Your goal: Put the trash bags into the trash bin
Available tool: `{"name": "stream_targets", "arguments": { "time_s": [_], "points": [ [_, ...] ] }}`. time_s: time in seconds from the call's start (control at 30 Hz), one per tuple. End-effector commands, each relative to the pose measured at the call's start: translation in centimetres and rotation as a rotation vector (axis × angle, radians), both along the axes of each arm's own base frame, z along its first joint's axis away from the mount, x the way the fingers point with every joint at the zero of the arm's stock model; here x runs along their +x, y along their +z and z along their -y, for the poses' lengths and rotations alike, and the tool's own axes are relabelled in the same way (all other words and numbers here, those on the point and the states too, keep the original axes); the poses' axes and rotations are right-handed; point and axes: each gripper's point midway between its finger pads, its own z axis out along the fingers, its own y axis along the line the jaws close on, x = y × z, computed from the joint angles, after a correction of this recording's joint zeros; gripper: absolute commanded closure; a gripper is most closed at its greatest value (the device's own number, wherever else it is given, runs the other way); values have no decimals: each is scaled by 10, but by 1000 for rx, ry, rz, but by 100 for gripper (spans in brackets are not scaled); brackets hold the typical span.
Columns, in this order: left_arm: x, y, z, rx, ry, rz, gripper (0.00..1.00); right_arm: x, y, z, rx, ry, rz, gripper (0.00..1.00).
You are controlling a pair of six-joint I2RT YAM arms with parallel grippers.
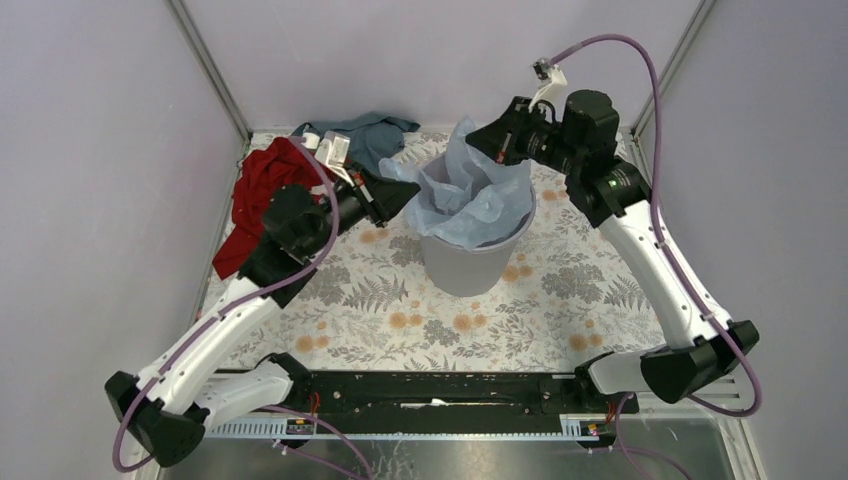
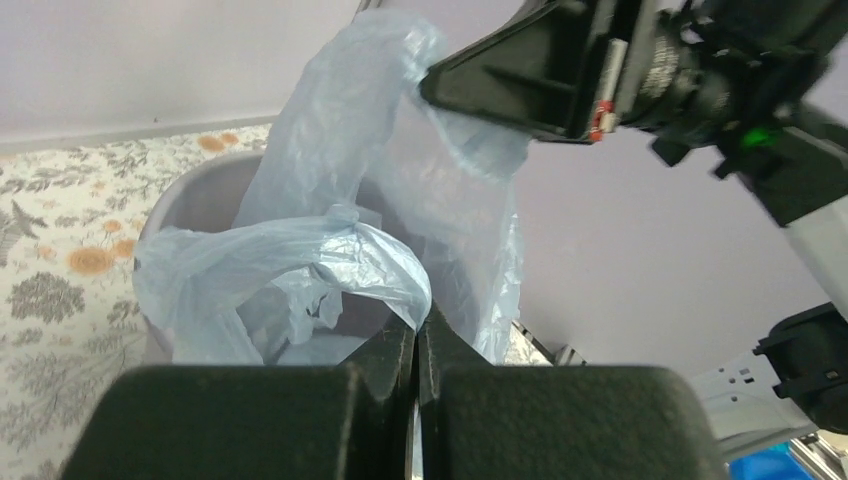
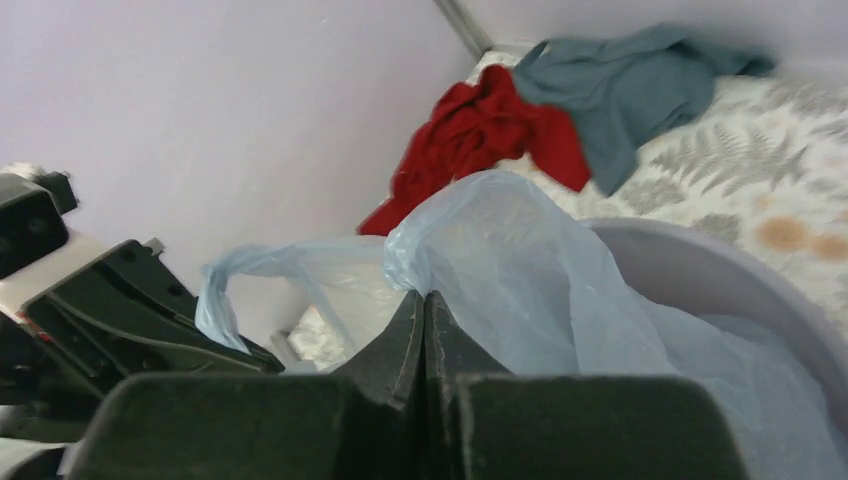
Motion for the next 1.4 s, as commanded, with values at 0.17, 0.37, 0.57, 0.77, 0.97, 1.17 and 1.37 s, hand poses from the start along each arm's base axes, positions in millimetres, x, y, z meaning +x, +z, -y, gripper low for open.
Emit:
{"name": "stream_targets", "arguments": {
  "time_s": [0.17, 0.37, 0.57, 0.77, 0.97, 1.17, 1.37],
  "points": [
    [28, 2, 48, -69, -145, 60, 100, 4, -22, 39, 356, 141, -239, 100],
    [-10, 25, 35, -233, -358, 76, 100, -2, -52, 68, 289, 105, -284, 100],
    [-25, -6, 8, -163, -254, -5, 100, -26, -57, 115, -13, -152, -200, 100],
    [-39, -63, -4, -132, -215, -155, 100, -58, -91, 159, -214, -339, -206, 100],
    [-44, -91, -9, -96, -194, -237, 100, -67, -121, 164, -248, -346, -244, 100],
    [-46, -98, -14, -78, -174, -256, 100, -72, -119, 164, -266, -334, -233, 49],
    [-45, -95, -10, -91, -192, -262, 100, -90, -112, 161, -236, -319, -251, 2]
  ]
}}
